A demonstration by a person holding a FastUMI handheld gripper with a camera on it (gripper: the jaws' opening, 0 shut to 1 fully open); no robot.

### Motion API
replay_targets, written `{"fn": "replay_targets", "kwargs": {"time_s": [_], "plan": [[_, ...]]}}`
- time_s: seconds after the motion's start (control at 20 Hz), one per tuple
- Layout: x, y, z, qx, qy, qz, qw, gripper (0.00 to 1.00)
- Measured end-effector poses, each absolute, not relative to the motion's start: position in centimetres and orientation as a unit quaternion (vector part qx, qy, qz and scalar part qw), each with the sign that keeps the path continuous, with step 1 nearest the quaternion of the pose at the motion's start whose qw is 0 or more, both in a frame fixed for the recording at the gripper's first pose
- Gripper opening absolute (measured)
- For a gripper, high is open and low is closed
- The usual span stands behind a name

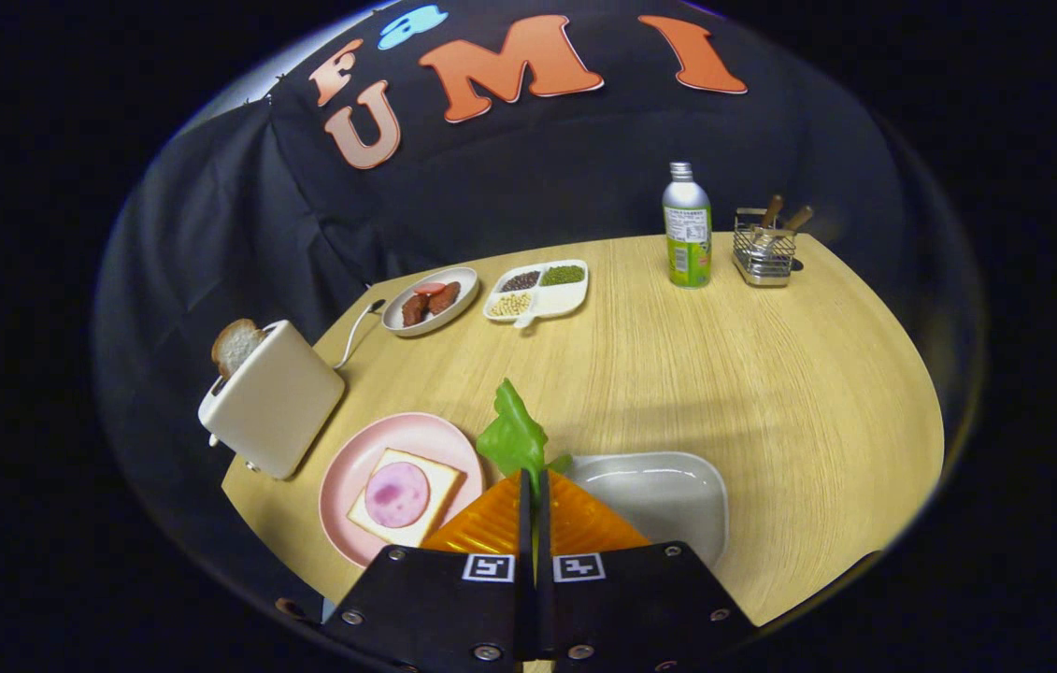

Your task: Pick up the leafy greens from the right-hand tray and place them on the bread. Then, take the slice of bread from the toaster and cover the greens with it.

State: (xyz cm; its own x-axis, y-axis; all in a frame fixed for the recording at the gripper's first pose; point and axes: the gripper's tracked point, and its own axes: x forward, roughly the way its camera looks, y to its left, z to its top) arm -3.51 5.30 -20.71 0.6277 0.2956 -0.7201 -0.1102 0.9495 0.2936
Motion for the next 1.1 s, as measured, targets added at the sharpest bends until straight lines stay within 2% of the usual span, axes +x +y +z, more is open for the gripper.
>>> {"fn": "replay_targets", "kwargs": {"time_s": [0.4,0.9,1.0,1.1], "plan": [[-2.5,12.0,-19.8,0.115,0.399,0.179,0.892,0.01],[-4.3,20.1,-23.8,0.106,0.453,0.245,0.850,0.03],[-4.4,21.2,-24.1,0.101,0.456,0.253,0.847,0.05],[-4.5,21.9,-24.4,0.090,0.455,0.256,0.848,0.13]]}}
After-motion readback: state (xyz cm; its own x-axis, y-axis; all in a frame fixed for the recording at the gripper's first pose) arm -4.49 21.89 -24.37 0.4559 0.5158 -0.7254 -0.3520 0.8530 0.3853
